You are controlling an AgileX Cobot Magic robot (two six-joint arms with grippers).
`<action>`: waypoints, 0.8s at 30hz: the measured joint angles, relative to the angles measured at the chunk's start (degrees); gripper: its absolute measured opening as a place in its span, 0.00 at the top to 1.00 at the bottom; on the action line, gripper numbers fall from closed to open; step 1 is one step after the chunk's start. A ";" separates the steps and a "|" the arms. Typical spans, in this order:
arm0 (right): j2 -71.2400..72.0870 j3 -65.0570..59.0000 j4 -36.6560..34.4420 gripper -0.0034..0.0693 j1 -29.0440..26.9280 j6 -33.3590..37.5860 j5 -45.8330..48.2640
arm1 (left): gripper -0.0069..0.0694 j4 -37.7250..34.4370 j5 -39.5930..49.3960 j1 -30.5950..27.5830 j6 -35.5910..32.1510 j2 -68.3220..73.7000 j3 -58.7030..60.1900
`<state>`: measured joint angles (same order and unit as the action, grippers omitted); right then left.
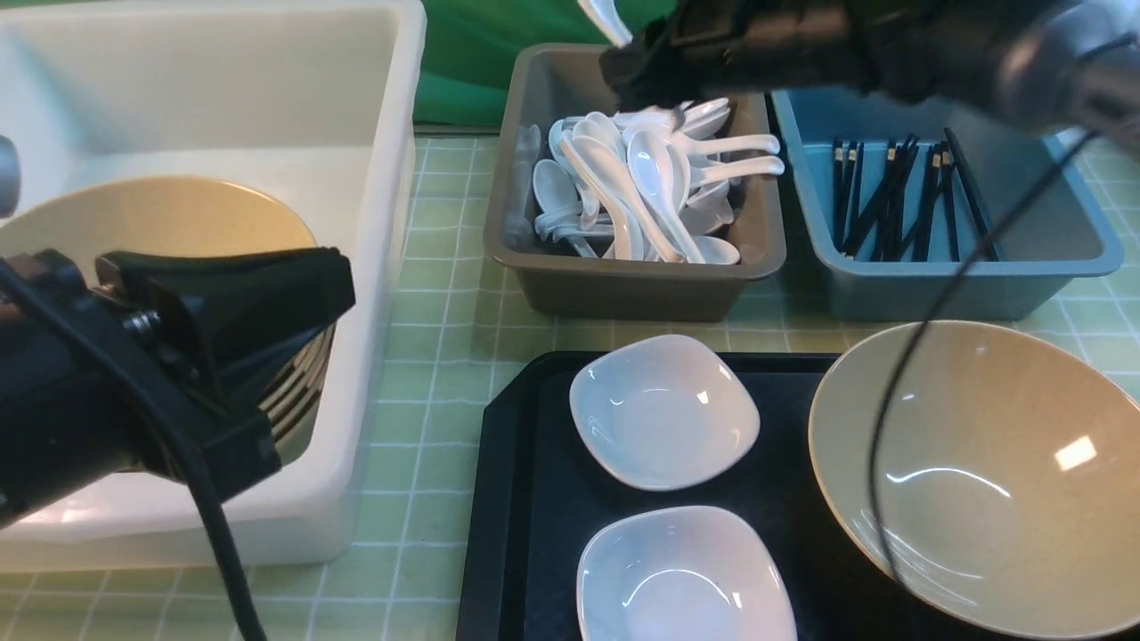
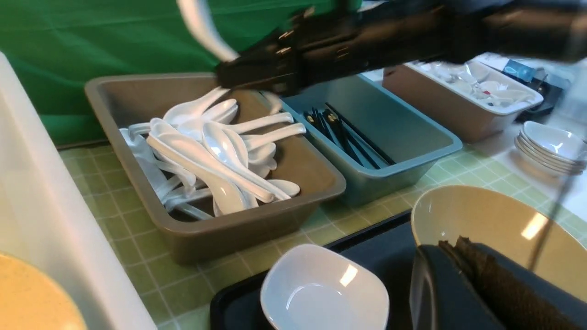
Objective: On green table put chopsticks spoon bowls plates into blue grey white boxes.
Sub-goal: 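Place the white spoon into the bin of spoons with the right gripper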
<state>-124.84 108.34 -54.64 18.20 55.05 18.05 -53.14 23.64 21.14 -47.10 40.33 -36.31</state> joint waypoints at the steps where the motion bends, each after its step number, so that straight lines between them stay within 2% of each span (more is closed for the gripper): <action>1: -1.83 0.53 0.13 0.75 -0.13 -2.42 -0.20 | 0.91 0.00 0.61 0.00 0.00 0.00 0.00; 2: -2.12 0.59 0.19 0.74 -0.20 -2.76 -0.20 | 0.91 0.00 0.92 0.00 0.00 0.00 0.00; 3: -4.09 0.80 0.89 0.67 -0.50 -5.10 0.40 | 0.91 0.00 2.27 0.00 0.00 0.00 0.00; 4: -4.28 0.80 1.00 0.67 -0.56 -5.28 0.52 | 0.91 0.00 2.61 0.00 0.00 0.00 0.00; 7: -5.50 0.80 4.27 0.51 -1.09 -6.62 3.07 | 0.91 0.27 5.04 0.00 0.00 0.00 0.00; 10: -4.98 0.86 6.25 0.41 -1.25 -6.93 4.09 | 0.91 0.75 5.54 0.00 0.00 0.00 0.00; 13: -1.93 0.86 9.73 0.31 -2.15 -6.47 9.47 | 0.91 2.41 6.13 0.00 0.00 0.00 0.00; 16: 1.58 0.86 12.24 0.28 -3.32 -4.65 15.67 | 0.91 3.21 7.25 0.00 0.24 0.00 0.00; 17: 3.81 0.86 13.11 0.28 -3.87 -3.76 19.30 | 0.91 3.44 7.80 0.00 0.33 0.00 0.00; 18: 8.99 0.93 15.21 0.29 -5.69 -2.75 27.14 | 0.91 3.55 9.39 0.00 0.51 0.08 0.00; 19: 9.54 1.00 15.37 0.29 -6.10 -2.74 27.92 | 0.91 3.62 9.74 0.00 0.60 0.12 0.00; 21: 14.57 1.29 16.59 0.32 -7.86 -2.43 35.33 | 0.91 3.74 11.12 0.00 0.76 0.50 0.00; 23: 21.43 1.63 17.30 0.41 -10.61 -2.43 45.42 | 0.91 3.69 13.53 0.00 0.97 1.57 -0.01; 24: 21.43 1.63 17.39 0.42 -10.80 -2.43 46.12 | 0.91 3.69 13.68 0.00 0.97 1.72 -0.01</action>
<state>-103.41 109.97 -37.25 7.41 52.62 64.17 -49.45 37.31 21.14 -46.13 42.05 -36.32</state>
